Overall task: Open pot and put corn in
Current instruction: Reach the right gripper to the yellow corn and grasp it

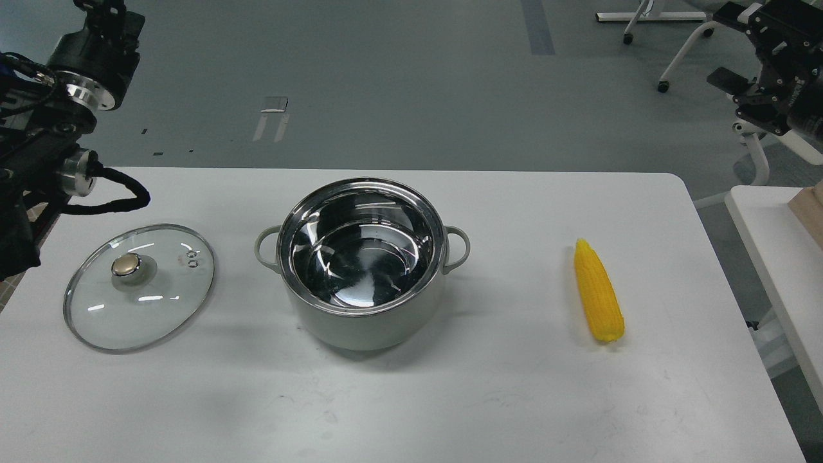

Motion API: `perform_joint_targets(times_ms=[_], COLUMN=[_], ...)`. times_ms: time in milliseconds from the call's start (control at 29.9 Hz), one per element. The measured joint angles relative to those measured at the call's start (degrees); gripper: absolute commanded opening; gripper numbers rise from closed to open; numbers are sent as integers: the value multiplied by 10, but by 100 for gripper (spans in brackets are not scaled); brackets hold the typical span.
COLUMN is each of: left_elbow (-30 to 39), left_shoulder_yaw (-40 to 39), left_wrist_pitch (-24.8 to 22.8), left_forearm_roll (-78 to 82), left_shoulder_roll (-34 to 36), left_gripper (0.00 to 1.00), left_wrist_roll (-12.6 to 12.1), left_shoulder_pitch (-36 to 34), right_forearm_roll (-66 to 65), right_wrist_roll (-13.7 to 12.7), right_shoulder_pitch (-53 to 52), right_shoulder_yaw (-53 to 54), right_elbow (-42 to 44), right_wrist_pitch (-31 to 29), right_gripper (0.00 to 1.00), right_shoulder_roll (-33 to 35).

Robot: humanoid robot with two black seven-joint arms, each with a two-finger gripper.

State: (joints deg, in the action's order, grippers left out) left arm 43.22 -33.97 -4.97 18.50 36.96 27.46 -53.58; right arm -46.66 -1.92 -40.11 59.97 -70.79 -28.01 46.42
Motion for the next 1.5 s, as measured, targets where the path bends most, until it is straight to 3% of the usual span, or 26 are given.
perform_joint_targets(times_ms=[167, 301, 635, 869, 1070, 1271, 1505], left_elbow=[7, 3, 42, 46, 47, 47, 47], left_shoulder_yaw=[-97, -127, -128, -113, -112, -114, -115], left_wrist_pitch=[-168, -224, -230, -228, -228, -230, -230], left_forearm_roll=[-45, -61, -58, -53, -53, -53, -53], left_shoulder_roll=[-14, -24, -38, -38, -37, -38, -38], left_gripper=[98, 98, 98, 98, 98, 98, 98], left_wrist_roll=[-6, -15, -18, -22, -22, -21, -21], left_shoulder_pitch=[6, 15, 57, 61, 61, 61, 61], right_forearm_roll=[-29, -104, -321, -426, -481, -512, -515], right_wrist_roll=[-22, -37, -44, -66, -70, -71, -71], right_shoulder_pitch=[-8, -19, -6, 12, 40, 60, 72], right_shoulder_yaw=[-57, -112, -208, -252, -256, -256, -256], right_elbow=[-17, -34, -49, -48, -47, -38, -32], right_wrist_pitch=[0, 0, 0, 0, 0, 0, 0], right_gripper=[100, 100, 100, 97, 83, 80, 54], right_shoulder_roll=[20, 25, -32, -80, -85, -98, -111])
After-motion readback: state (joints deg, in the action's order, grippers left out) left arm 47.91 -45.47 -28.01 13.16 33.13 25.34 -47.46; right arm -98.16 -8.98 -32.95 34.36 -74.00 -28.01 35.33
